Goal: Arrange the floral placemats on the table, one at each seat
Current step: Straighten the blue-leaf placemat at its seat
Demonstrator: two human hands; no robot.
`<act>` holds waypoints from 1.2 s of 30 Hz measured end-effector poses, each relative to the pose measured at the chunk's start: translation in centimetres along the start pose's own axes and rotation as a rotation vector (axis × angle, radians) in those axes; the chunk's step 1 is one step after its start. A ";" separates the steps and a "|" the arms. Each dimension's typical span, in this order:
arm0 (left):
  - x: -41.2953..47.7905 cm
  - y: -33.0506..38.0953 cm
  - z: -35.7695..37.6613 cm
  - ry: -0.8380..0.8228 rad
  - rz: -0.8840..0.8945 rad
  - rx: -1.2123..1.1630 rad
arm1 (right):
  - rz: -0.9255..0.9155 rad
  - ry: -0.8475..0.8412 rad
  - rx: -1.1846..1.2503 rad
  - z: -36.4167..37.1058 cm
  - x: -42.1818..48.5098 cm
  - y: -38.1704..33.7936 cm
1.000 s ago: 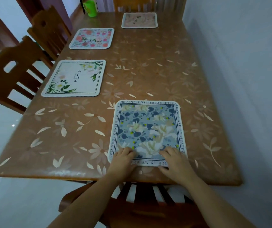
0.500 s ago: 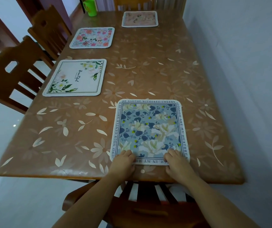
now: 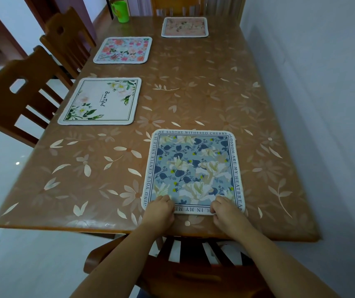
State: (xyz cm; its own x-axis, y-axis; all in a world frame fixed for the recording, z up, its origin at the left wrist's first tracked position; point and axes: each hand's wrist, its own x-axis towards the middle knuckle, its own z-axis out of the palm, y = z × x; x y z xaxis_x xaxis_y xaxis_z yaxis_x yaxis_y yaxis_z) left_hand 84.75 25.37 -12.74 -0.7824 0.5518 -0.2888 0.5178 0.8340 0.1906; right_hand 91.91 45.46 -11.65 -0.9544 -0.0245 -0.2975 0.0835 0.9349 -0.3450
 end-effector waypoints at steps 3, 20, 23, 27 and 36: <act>-0.1 -0.6 -0.1 0.008 -0.037 -0.014 | -0.023 -0.003 -0.002 0.1 0.4 -0.6; -0.5 -1.6 -0.6 -0.020 -0.083 -0.015 | -0.062 0.049 -0.005 0.1 0.3 -0.8; -0.6 -1.6 -0.7 -0.030 -0.079 -0.020 | -0.022 0.064 -0.043 -0.2 -0.1 0.0; -0.6 -1.6 -0.9 -0.031 -0.070 -0.025 | 0.010 0.083 -0.081 -0.1 -0.2 0.3; -0.7 -1.4 -1.2 -0.031 -0.079 -0.053 | 0.037 0.117 -0.055 0.0 -0.3 0.2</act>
State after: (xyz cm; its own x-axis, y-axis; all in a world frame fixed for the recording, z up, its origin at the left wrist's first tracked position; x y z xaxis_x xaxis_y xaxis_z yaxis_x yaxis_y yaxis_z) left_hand 84.13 23.82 -11.64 -0.8085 0.4850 -0.3334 0.4354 0.8740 0.2155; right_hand 92.21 45.60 -11.65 -0.9783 0.0487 -0.2016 0.1063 0.9525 -0.2855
